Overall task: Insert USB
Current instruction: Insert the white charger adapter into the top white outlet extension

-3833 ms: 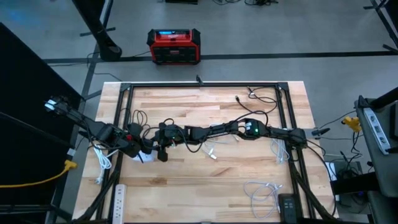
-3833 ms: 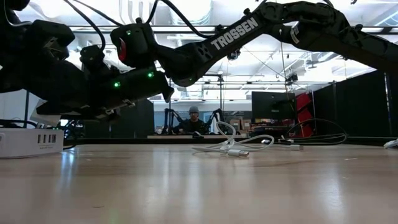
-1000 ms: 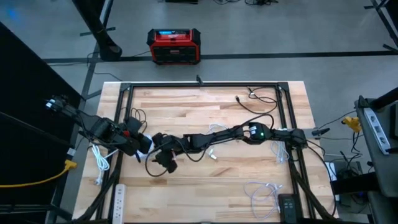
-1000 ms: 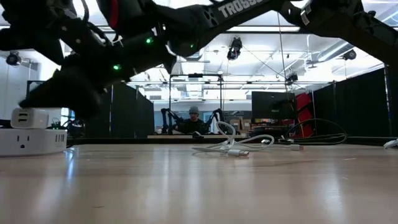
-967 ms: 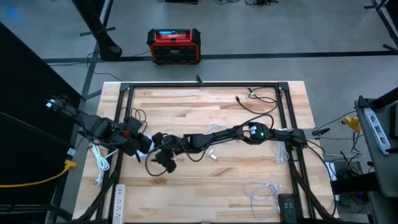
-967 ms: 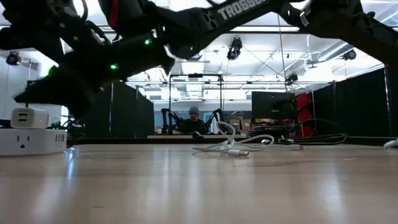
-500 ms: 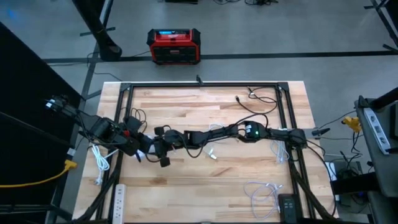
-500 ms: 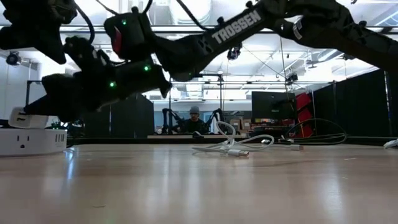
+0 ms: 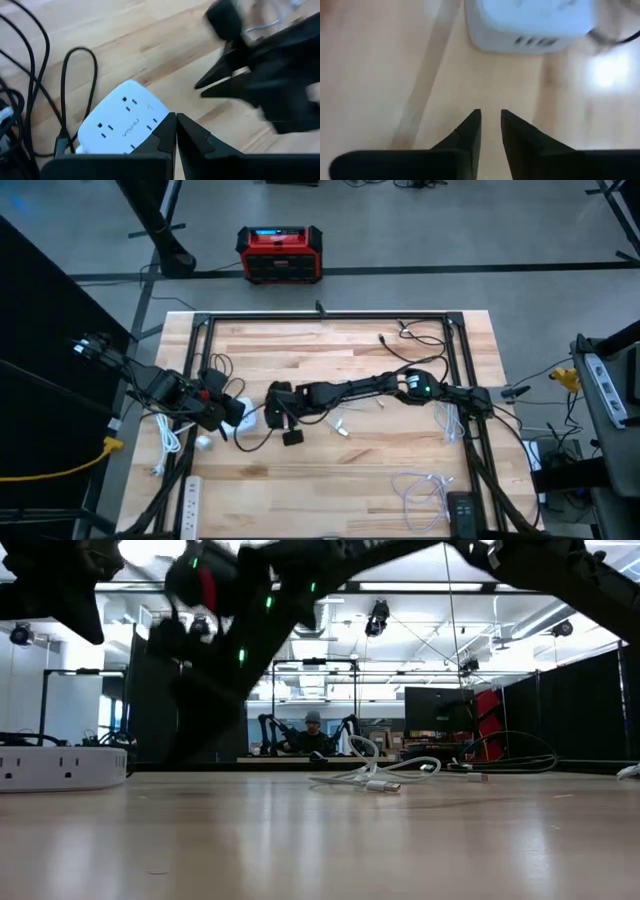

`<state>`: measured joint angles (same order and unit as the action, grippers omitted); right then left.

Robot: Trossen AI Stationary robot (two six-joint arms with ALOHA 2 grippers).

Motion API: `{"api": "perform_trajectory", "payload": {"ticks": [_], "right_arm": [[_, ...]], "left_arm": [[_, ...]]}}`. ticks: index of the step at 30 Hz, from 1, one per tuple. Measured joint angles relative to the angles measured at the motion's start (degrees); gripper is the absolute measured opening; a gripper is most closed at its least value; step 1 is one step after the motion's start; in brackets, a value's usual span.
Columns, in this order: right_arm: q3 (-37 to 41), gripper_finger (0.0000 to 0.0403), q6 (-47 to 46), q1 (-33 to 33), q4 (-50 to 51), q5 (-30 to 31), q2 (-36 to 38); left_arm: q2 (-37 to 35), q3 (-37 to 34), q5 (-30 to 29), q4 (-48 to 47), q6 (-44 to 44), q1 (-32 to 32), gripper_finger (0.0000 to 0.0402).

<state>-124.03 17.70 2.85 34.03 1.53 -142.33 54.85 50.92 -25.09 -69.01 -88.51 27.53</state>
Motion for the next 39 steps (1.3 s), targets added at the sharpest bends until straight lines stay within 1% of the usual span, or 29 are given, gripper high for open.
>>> {"api": "perform_trajectory", "payload": {"ticks": [3,9,11,13,15,19,23,27,32,36,39], "right_arm": [[0.9,0.0036,1.8,-0.1,1.0,-0.1,0.6],[3.0,0.0011,2.9,-0.3,2.1,-0.5,1.3],[4.2,0.0004,2.9,-0.3,2.3,-2.2,1.4],[5.2,0.0001,3.1,-0.2,2.7,-4.6,1.4],[5.7,0.0002,3.2,0.0,2.3,-6.5,1.4],[6.5,0.0002,3.0,0.5,1.9,-7.7,1.5],[6.6,0.0002,3.0,1.1,1.4,-7.7,1.6],[6.6,0.0002,3.1,1.7,1.1,-7.9,1.6],[6.6,0.0002,3.4,2.4,1.1,-7.9,1.6],[6.6,0.0002,3.6,2.7,1.1,-8.0,1.6],[6.6,0.0002,3.6,2.7,1.1,-8.1,1.6]], "left_arm": [[2.4,-0.1,3.7,-0.1,-2.3,0.0,0.0],[10.3,-0.3,15.0,-0.3,-5.7,0.5,0.0],[13.3,-0.3,20.5,-0.2,-6.9,0.8,0.0],[16.3,-0.3,27.6,-0.2,-7.7,1.4,0.0],[19.2,-0.4,32.5,-0.8,-8.0,2.4,0.0],[24.0,-1.0,33.8,-1.0,-8.0,6.1,0.0],[27.5,-2.8,39.3,-2.3,-8.0,7.8,0.0003],[30.4,-5.4,41.6,-1.8,-6.5,8.4,0.0014],[32.9,-8.8,44.2,1.9,-3.2,8.3,0.0016],[33.5,-9.9,43.3,7.4,-2.0,8.3,0.0016],[32.9,-8.7,42.7,11.8,-2.1,8.2,0.001]]}}
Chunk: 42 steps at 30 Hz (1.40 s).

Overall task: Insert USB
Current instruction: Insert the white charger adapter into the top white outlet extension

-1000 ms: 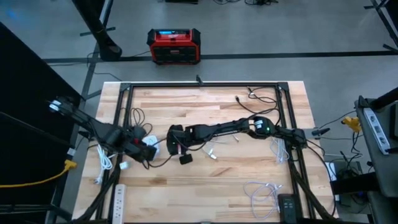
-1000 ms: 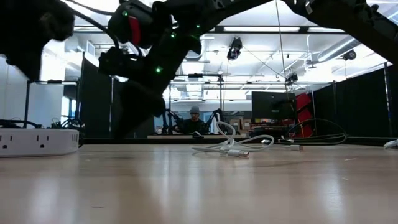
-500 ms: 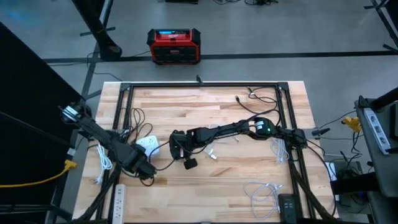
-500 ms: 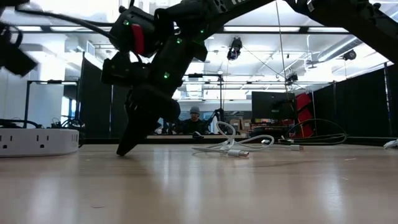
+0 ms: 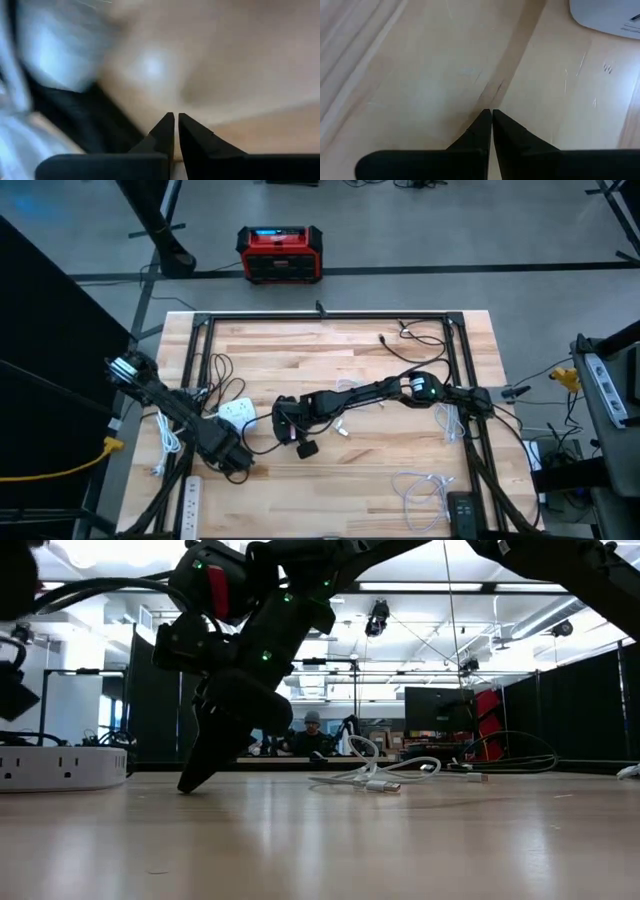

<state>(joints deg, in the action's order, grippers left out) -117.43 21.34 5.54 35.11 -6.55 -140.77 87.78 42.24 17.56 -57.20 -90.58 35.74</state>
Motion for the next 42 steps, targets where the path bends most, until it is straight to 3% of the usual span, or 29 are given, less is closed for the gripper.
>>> {"api": "perform_trajectory", "payload": {"ticks": [3,7,11,21,28,37,42], "right_arm": [[0.0,0.0002,0.3,0.1,-0.1,0.0,0.0],[0.0,0.0002,0.3,0.1,-1.0,-0.1,0.0],[0.0,0.0002,0.2,0.1,-1.1,-0.1,0.0],[0.0,0.0002,-0.8,0.2,-1.1,0.0,0.0],[0.0,0.0002,-0.8,0.2,-1.2,-2.0,0.0],[0.0,0.0002,-1.3,0.3,-1.6,-3.0,0.0],[0.0,0.0002,-1.2,0.7,-1.6,-3.0,0.0]], "left_arm": [[-1.3,4.7,-5.3,-1.5,-1.4,-0.1,0.0002],[-1.6,11.0,-14.6,-17.8,-4.3,-0.1,0.0001],[-1.7,10.9,-15.8,-29.5,-5.2,-0.8,0.0],[-1.8,-0.6,-16.1,-20.4,-4.5,-1.2,0.0012],[-1.1,-0.8,-17.5,-20.7,-1.8,-1.3,0.0086],[-0.9,-0.8,-17.1,-20.5,0.2,-1.2,0.0236],[-0.9,-0.6,-17.2,-19.6,0.3,-1.2,0.026]]}}
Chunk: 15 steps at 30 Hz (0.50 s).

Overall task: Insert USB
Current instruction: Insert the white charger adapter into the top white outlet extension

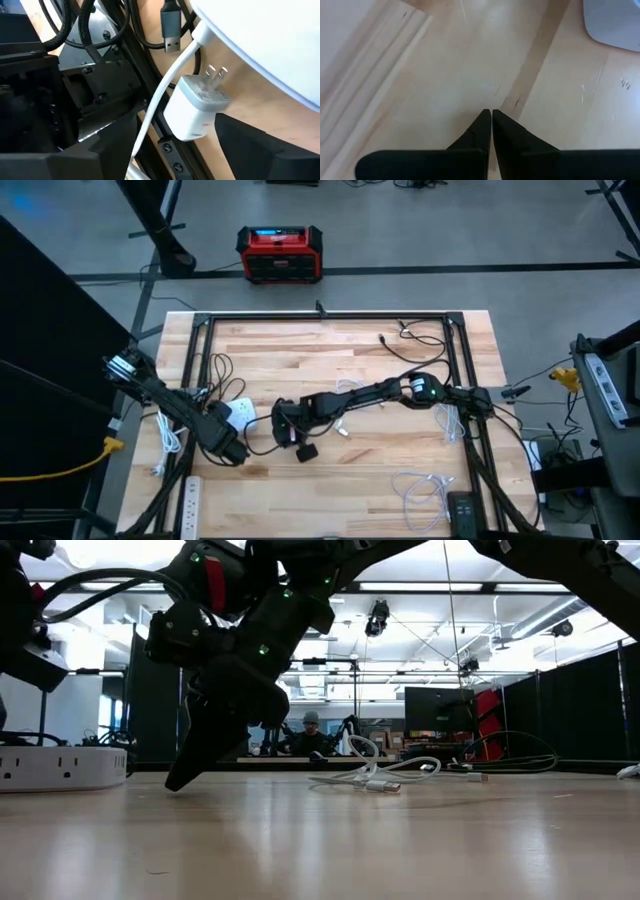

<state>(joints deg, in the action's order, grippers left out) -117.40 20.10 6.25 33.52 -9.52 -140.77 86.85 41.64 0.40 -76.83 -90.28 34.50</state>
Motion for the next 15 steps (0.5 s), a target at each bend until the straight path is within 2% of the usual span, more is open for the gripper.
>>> {"api": "perform_trajectory", "payload": {"ticks": [5,10,15], "right_arm": [[0.0,0.0002,0.0,0.4,0.0,0.0,0.0],[0.0,0.0002,0.0,0.7,0.1,0.0,0.0],[0.0,0.0002,0.0,1.0,0.1,0.0,0.0]], "left_arm": [[0.0,0.9,0.0,2.5,0.9,0.0,0.0242],[-0.2,0.8,0.1,14.1,3.7,0.0,0.0212],[0.0,0.6,1.8,10.4,1.4,-0.1,0.0189]]}}
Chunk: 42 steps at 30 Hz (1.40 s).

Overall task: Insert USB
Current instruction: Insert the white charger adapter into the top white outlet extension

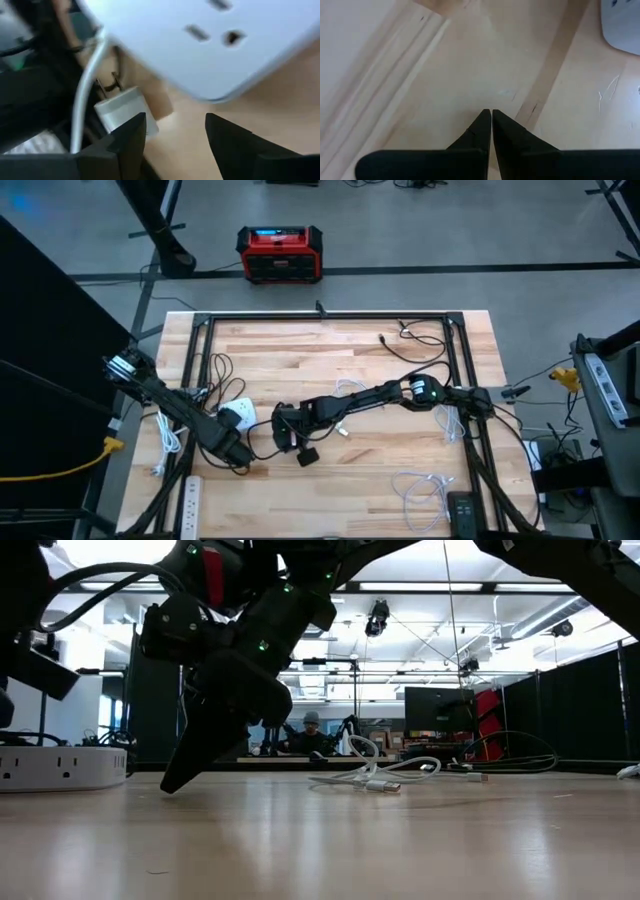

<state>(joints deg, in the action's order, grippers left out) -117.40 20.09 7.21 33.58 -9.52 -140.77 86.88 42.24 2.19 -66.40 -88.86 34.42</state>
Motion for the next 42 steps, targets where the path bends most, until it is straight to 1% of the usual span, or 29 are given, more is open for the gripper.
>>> {"api": "perform_trajectory", "payload": {"ticks": [4,7,12,14,23,25,27,31,37,40,42], "right_arm": [[0.0,0.0002,0.0,0.2,0.0,0.0,0.0],[0.0,0.0002,0.0,0.2,-0.2,0.0,0.0],[0.0,0.0002,0.0,0.2,-0.5,0.0,0.0],[0.0,0.0002,-0.1,0.2,-0.5,0.0,0.0],[0.0,0.0002,-0.2,0.3,-0.4,0.0,0.0],[0.0,0.0002,-0.2,0.5,-0.4,0.0,0.0],[0.0,0.0002,-0.2,0.7,-0.4,0.0,0.0],[0.0,0.0002,-0.2,0.8,-0.2,0.0,0.0],[0.0,0.0002,-0.1,1.2,0.2,0.0,0.0],[0.0,0.0002,-0.2,1.2,0.1,0.0,0.0],[0.0,0.0002,-0.2,1.2,0.1,0.0,0.0]], "left_arm": [[-0.1,1.2,3.7,-0.4,-1.9,0.0,0.0176],[-0.2,2.2,2.7,-2.0,-4.3,0.0,0.0169],[-0.2,1.0,1.6,-8.5,-7.9,0.0,0.0166],[-0.1,-0.1,1.5,-8.5,-8.5,0.0,0.0171],[0.2,0.0,-0.1,-8.1,-10.8,0.0,0.0221],[0.2,-0.4,-0.3,-6.8,-11.9,0.0,0.0231],[0.5,-1.3,-0.2,-4.8,-12.8,0.0,0.0237],[2.5,-1.1,0.1,-5.1,-12.8,0.0,0.0241],[7.9,-1.1,1.7,-4.8,-11.7,0.0,0.0217],[10.3,-1.2,3.6,-4.5,-9.3,0.0,0.0194],[10.8,-1.2,4.3,-4.5,-7.9,0.0,0.0172]]}}
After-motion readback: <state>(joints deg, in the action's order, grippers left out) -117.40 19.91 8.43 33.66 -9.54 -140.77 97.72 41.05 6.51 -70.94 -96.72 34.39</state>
